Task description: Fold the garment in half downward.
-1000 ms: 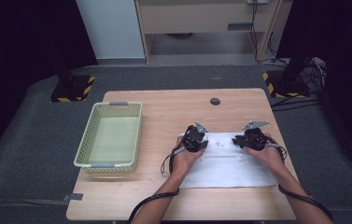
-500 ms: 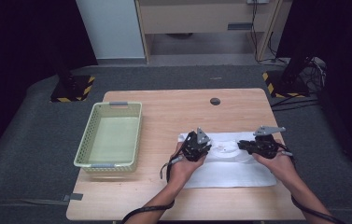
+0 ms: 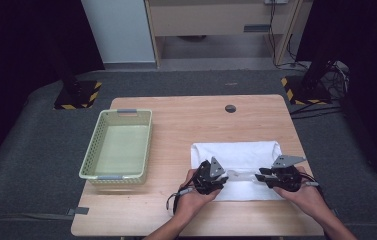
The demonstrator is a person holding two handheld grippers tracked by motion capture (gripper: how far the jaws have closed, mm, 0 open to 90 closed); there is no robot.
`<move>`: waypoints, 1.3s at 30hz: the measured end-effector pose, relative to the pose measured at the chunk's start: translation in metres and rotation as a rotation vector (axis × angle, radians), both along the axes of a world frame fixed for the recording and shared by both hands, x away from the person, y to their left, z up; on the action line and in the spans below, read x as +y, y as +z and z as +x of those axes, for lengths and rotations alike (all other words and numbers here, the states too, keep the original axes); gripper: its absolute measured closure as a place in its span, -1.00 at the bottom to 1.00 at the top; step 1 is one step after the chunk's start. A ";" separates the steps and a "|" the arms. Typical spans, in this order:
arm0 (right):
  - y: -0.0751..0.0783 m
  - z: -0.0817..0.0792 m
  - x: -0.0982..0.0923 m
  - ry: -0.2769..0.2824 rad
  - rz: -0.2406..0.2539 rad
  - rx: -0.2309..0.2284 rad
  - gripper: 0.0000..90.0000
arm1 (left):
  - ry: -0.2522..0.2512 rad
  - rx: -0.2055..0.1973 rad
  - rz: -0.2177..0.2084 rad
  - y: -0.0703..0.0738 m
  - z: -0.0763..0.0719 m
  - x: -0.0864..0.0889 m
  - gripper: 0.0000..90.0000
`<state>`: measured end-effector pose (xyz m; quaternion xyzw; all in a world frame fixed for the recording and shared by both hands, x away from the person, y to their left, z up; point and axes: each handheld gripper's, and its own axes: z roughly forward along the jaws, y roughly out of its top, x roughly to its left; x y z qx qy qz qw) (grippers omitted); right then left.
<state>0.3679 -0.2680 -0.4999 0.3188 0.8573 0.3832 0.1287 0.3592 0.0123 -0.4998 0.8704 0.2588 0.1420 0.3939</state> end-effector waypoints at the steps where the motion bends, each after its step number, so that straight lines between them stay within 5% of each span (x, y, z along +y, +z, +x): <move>1: -0.001 0.000 0.002 0.011 -0.011 -0.005 0.28 | -0.008 0.015 0.002 -0.002 -0.002 0.000 0.51; 6: -0.003 -0.009 0.005 0.062 -0.060 0.015 0.34 | -0.018 0.046 0.006 -0.003 -0.009 0.004 0.47; 13: -0.004 -0.026 0.001 0.104 -0.075 0.063 0.29 | -0.009 0.116 -0.037 0.007 -0.019 0.015 0.08; 18: 0.003 -0.036 0.004 0.120 -0.068 0.071 0.15 | 0.000 0.097 -0.051 0.021 -0.020 0.021 -0.09; 23: 0.011 -0.038 0.016 0.123 -0.064 0.053 -0.16 | 0.048 0.098 -0.003 0.023 0.002 0.022 -0.30; 30: 0.013 -0.029 0.049 0.146 -0.092 0.037 -0.64 | 0.139 0.142 -0.036 0.028 0.039 0.020 -0.63; 34: 0.011 -0.024 0.068 0.175 -0.090 0.046 -0.79 | 0.130 0.135 -0.024 0.040 0.047 0.012 -0.73; 36: 0.011 -0.021 0.076 0.204 -0.094 0.064 -0.82 | 0.118 0.132 0.015 0.039 0.054 0.010 -0.80; 39: 0.012 -0.019 0.087 0.217 -0.096 0.068 -0.83 | 0.138 0.164 0.003 0.031 0.069 0.013 -0.81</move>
